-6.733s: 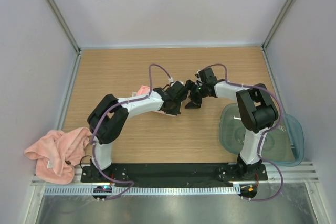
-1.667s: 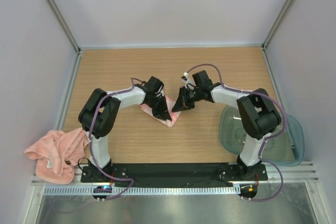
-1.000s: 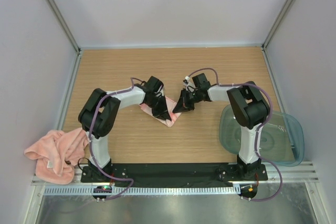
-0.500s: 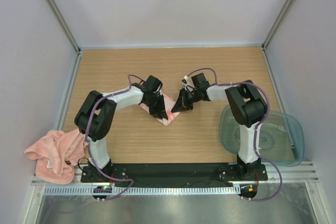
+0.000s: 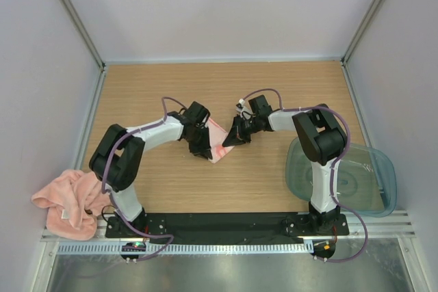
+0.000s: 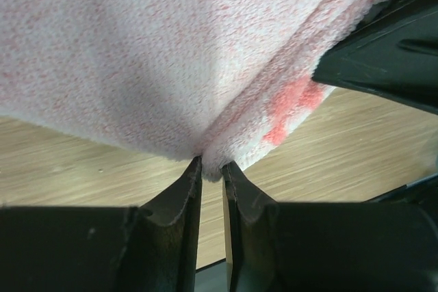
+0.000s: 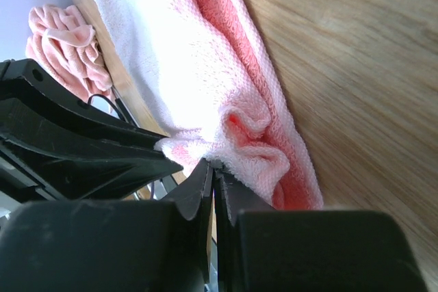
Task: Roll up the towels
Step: Roll the towel
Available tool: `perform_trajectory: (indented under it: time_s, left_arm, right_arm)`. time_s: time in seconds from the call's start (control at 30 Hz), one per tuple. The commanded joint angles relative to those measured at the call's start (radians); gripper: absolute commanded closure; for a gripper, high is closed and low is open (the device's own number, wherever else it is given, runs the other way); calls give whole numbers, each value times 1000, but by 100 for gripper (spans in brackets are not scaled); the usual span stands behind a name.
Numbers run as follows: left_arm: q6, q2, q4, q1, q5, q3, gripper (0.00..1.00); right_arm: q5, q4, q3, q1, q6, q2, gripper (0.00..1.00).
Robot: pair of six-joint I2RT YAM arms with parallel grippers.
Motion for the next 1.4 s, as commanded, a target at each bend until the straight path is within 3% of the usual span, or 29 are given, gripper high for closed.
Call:
perform_trajectory:
  time_s: [0.0, 0.27, 0.3, 0.4, 0.53, 0.63, 0.77, 0.93, 1.37]
  left_arm:
    - [40, -39, -163, 1, -92, -48, 82]
    - [64, -134, -223, -12, -204, -27, 82]
    - [70, -150, -247, -35, -342, -7, 82]
    - [131, -170, -329, -163, -564, 96, 82]
    - [219, -139, -344, -343, -691, 197, 75]
    - [268, -103, -313, -432, -719, 249, 71]
    - [310, -66, -211, -460, -692, 259, 66]
    - [360, -24, -151, -460, -655, 250, 43]
    - [434, 77, -48, -454, -606, 237, 41]
  right_arm:
    - [190, -27, -4, -18, -42, 53, 93]
    - [190, -27, -4, -17, -44, 52, 93]
    - [190, -27, -6, -17, -46, 52, 93]
    - [190, -27, -4, -15, -46, 53, 93]
    - [188, -26, -3, -15, -46, 55, 93]
    - [188, -27, -4, -17, -47, 55, 93]
    - [185, -29, -3, -17, -47, 56, 93]
    - [179, -29, -1, -17, -49, 59, 93]
    - [164, -38, 11, -17, -52, 73, 93]
